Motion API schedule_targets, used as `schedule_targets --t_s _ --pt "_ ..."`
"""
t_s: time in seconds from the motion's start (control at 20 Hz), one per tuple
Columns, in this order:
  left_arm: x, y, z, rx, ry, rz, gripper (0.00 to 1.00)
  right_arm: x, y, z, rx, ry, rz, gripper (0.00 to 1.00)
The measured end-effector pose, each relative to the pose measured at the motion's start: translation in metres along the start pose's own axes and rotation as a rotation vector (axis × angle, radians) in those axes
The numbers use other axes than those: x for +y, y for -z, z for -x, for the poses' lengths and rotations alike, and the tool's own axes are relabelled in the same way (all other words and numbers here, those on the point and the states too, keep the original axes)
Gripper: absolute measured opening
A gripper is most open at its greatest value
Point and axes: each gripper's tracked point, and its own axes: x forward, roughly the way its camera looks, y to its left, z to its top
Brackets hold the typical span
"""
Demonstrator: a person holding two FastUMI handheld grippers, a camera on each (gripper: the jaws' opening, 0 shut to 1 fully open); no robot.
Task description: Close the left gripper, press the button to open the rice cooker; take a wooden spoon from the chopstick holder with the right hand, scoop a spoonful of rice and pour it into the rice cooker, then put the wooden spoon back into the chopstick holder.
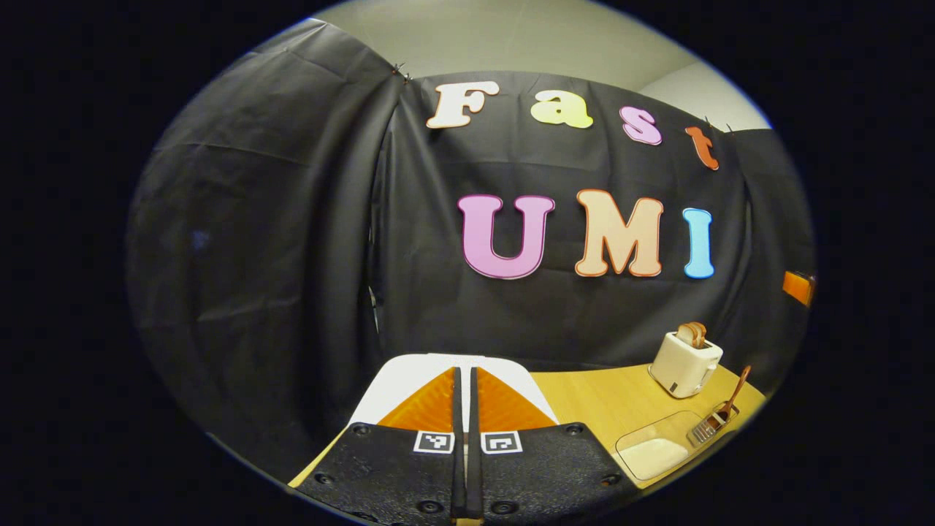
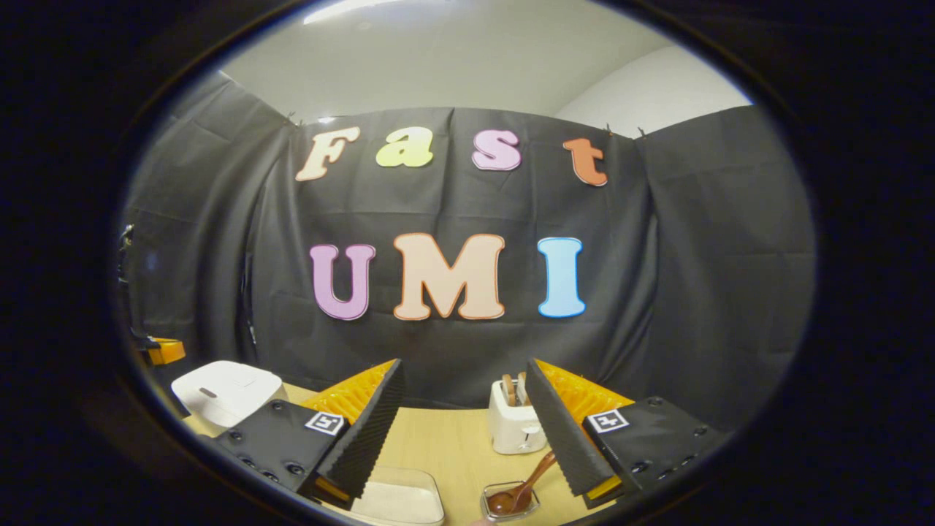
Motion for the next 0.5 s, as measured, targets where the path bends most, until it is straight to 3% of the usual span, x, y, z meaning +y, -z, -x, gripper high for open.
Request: schedule_targets --t_s 0.5 --pt "0.002 0.066 -0.014 0.163 0.019 0.004 0.00 0.003 0.008 -0.004 0.023 0.007 0.014 1.00"
